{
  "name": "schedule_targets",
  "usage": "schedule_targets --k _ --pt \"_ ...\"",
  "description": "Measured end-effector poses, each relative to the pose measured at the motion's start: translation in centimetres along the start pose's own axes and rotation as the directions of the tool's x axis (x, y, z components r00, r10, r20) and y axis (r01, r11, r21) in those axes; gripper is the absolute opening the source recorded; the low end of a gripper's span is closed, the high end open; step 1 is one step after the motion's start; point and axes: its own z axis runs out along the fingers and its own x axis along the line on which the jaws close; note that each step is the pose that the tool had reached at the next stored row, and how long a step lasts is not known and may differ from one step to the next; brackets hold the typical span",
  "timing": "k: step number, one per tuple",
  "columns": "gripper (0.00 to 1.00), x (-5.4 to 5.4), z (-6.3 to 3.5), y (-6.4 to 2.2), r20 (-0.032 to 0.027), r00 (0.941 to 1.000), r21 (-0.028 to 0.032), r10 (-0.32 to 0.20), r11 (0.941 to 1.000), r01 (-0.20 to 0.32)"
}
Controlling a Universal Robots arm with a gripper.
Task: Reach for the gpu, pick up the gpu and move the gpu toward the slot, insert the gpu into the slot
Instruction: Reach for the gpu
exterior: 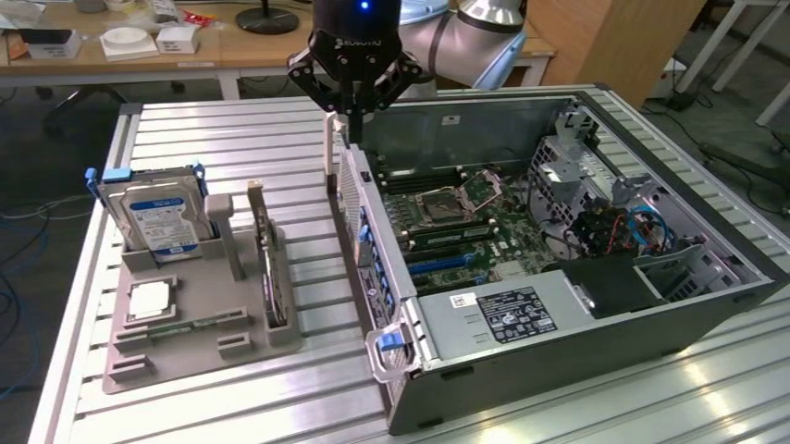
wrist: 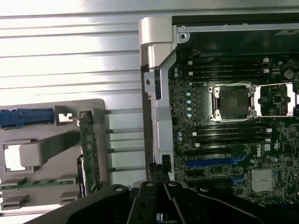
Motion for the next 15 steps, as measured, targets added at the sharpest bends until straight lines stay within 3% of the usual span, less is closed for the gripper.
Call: schedule_targets --k 15 --pt "0.10 1.4 -0.04 -0.17 0.0000 1.0000 -0.0001 0.000 1.0000 0.000"
